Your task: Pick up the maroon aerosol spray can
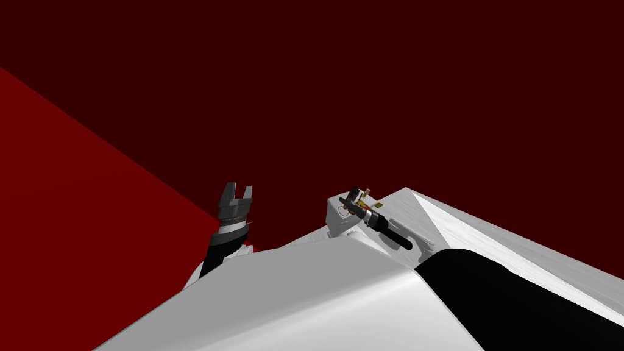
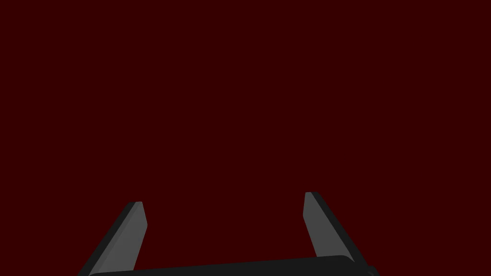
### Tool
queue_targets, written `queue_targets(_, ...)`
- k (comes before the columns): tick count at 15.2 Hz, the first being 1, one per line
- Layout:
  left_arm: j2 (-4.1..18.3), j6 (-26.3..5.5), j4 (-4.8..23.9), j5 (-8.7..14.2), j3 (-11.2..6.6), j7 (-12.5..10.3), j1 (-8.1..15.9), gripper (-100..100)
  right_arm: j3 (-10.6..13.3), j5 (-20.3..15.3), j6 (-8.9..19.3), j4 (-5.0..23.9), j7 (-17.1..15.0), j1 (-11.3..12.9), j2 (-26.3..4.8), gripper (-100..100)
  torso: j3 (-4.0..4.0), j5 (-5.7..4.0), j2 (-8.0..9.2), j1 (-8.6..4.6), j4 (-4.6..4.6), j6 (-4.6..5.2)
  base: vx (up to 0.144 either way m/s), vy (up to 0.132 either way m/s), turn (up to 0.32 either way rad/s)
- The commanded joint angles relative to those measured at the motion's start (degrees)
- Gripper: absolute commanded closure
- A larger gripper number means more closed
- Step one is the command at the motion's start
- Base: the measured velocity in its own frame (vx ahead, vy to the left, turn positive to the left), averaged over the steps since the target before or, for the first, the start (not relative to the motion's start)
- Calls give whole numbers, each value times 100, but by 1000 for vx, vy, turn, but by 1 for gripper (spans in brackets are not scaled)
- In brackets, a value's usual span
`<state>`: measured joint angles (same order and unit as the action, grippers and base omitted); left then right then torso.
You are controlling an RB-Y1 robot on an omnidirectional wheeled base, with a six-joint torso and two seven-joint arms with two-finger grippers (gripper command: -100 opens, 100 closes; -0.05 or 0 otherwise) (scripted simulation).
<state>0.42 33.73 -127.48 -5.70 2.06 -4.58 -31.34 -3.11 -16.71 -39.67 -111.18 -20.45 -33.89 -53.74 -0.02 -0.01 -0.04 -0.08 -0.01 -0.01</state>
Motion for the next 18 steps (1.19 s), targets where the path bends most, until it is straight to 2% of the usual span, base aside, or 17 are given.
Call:
queue_targets(1, 0, 0, 0, 0, 0, 0, 0, 0, -24, -55, -45, 50, -56, -29, -251, -100, 0, 0, 0, 0, 0, 0, 3, -13, 21)
queue_targets(2, 0, 0, 0, 0, 0, 0, 0, 0, -54, -238, -112, 189, -205, -65, -406, -100, 0, 0, 0, 1, 0, 1, 3, -14, 42)
queue_targets(4, 0, 0, 0, 0, 0, 0, 0, 0, -54, -238, -112, 189, -205, -65, -658, -100, 0, 0, 0, -1, 0, 0, 4, -16, 36)
queue_targets(5, 0, 0, 0, 0, 0, 0, 0, 0, -54, -238, -112, 189, -205, -65, -668, -100, 0, 0, 0, 0, 0, 1, 3, -11, -2)
queue_targets(6, 0, 0, 0, 0, 0, 0, 0, 0, -84, -423, -179, 330, -356, -102, -875, -100, 0, 0, 0, 2, 0, 1, 3, -15, 31)
queue_targets(8, 0, 0, 0, 0, 0, 0, 0, 0, -84, -423, -179, 330, -356, -102, -1086, -100, 0, 0, 0, 0, 0, 0, 3, -17, 39)
queue_targets(9, 0, 0, 0, 0, 0, 0, 0, 0, -113, -608, -246, 471, -507, -140, -1247, -100, 0, 0, 0, 0, 0, 1, 4, -16, 51)
queue_targets(11, 0, 0, 0, 0, 0, 0, 0, 0, -113, -608, -246, 471, -507, -140, -1502, -100, 0, 0, -1, -1, 0, 0, 3, -18, 32)
queue_targets(12, 0, 0, 0, 0, 0, 0, 0, 0, -113, -608, -246, 471, -507, -140, -1505, -100, 0, 0, 0, 0, 0, 1, 0, -10, 2)
queue_targets(13, 0, 0, 0, 0, 0, 0, 0, 0, -141, -794, -313, 612, -659, -178, -1718, -100, 0, 0, 0, 2, 0, 1, 0, -12, 40)
queue_targets(15, 0, 0, 0, 0, 0, 0, 0, 0, -141, -794, -313, 612, -659, -178, -1921, -100, 0, 1, 0, 1, 0, 0, 1, -16, 35)
queue_targets(16, 0, 0, 0, 0, 0, 0, 0, 0, -169, -978, -380, 752, -810, -216, -2101, -100, 0, 0, 0, 2, 0, 0, 2, -17, 49)
queue_targets(18, 0, 0, 0, 0, 0, 0, 0, 0, -169, -978, -380, 752, -810, -216, -2334, -100, 0, 0, 0, 0, 0, 0, 1, -17, 35)
